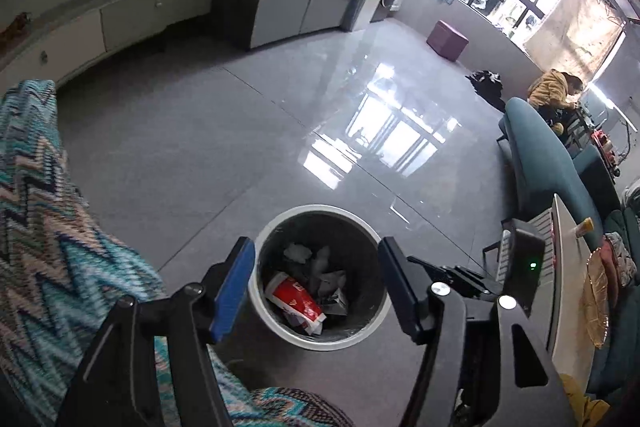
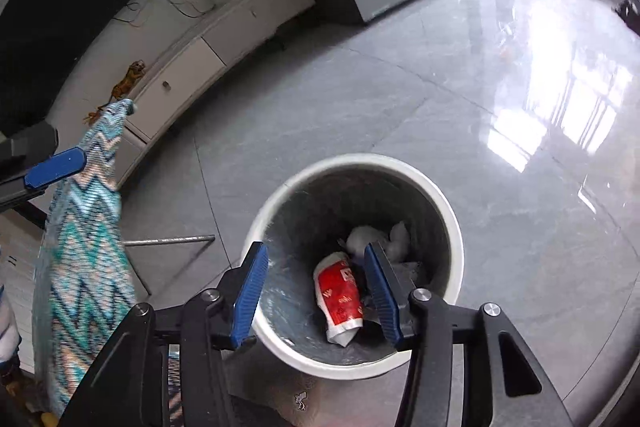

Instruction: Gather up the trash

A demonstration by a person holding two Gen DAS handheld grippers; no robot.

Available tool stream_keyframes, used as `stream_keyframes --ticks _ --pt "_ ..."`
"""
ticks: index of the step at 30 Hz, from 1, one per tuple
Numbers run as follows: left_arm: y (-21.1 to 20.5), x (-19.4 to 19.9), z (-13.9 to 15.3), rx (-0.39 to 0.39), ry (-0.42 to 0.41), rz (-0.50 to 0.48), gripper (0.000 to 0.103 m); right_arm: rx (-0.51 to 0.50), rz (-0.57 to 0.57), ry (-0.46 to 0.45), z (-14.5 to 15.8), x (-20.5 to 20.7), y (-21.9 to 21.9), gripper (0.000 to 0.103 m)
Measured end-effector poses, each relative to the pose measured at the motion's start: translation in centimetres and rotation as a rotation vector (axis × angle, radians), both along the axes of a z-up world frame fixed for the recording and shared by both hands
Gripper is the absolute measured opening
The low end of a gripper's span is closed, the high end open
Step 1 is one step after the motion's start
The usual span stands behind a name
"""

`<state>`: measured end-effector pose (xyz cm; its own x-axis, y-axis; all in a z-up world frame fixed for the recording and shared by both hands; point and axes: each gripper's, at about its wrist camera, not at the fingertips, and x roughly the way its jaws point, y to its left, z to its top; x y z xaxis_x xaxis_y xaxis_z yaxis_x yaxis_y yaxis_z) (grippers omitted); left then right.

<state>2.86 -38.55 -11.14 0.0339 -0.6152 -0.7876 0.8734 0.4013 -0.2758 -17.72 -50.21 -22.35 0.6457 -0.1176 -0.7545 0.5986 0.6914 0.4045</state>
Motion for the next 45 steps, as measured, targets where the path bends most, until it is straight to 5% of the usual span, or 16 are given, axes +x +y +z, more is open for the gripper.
stream_keyframes --ticks 4,8,20,23,33,45 --pt "5.6 1.4 2.9 -0.030 -0.136 0.113 0.064 -0.081 0.046 -0.046 4.3 1.6 2.7 0.051" --pt "11.3 2.3 5.0 -0.039 -0.280 0.245 0.076 -0.155 0.118 -0.107 8.5 3.8 6.3 0.057" --pt "28.5 4.4 10.0 -0.084 -0.513 0.649 0.082 -0.351 0.295 -0.247 17.6 10.7 19.5 0.087" --pt "31.6 3.8 11.1 -0.097 -0.581 0.725 0.097 -0.394 0.306 -0.265 18.9 11.4 21.6 0.095" --pt "39.9 2.2 13.7 -0.149 -0.685 0.927 0.102 -0.502 0.337 -0.296 21.5 12.9 27.1 0.103" --pt "42.6 0.2 14.3 -0.180 -0.734 0.966 0.103 -0.571 0.334 -0.299 22.2 12.5 30.1 0.103"
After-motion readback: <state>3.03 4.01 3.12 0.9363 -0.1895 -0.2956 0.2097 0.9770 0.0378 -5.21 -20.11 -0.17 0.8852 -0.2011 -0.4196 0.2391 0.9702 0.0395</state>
